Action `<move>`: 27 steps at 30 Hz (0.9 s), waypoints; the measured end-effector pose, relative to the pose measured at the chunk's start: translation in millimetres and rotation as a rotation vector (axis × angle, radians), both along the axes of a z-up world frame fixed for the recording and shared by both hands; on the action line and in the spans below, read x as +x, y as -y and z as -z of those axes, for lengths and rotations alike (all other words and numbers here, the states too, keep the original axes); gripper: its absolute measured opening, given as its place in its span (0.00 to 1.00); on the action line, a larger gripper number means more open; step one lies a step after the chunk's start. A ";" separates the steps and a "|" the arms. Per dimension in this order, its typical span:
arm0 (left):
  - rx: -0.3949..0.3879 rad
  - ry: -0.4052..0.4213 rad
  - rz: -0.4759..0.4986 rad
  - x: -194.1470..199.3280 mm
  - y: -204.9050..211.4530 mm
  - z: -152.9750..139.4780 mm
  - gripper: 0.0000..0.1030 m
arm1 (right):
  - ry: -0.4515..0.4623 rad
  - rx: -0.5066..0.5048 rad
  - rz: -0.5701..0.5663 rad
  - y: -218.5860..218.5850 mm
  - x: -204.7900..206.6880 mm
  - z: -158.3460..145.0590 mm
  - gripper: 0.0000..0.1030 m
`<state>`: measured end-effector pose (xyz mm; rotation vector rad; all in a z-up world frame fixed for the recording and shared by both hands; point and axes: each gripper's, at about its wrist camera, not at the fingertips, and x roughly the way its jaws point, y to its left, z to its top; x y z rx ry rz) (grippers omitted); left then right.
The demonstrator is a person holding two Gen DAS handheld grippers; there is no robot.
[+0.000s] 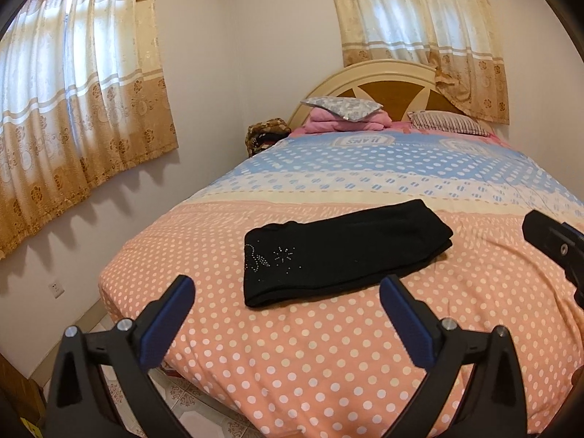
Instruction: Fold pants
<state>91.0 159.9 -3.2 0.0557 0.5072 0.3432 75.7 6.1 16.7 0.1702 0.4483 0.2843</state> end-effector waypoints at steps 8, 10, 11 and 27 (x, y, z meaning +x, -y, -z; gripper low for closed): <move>-0.001 -0.003 0.002 -0.8 2.4 0.1 1.00 | -0.012 0.001 0.003 0.7 -0.9 2.2 0.71; 0.001 -0.005 -0.001 -0.7 2.1 0.3 1.00 | -0.014 0.001 0.004 0.5 -0.4 2.6 0.71; 0.001 -0.006 -0.003 -0.6 2.1 0.6 1.00 | -0.015 0.000 0.005 0.4 -0.4 2.8 0.71; 0.003 -0.030 0.000 1.1 1.7 4.7 1.00 | -0.030 0.003 0.011 1.2 -0.7 7.9 0.71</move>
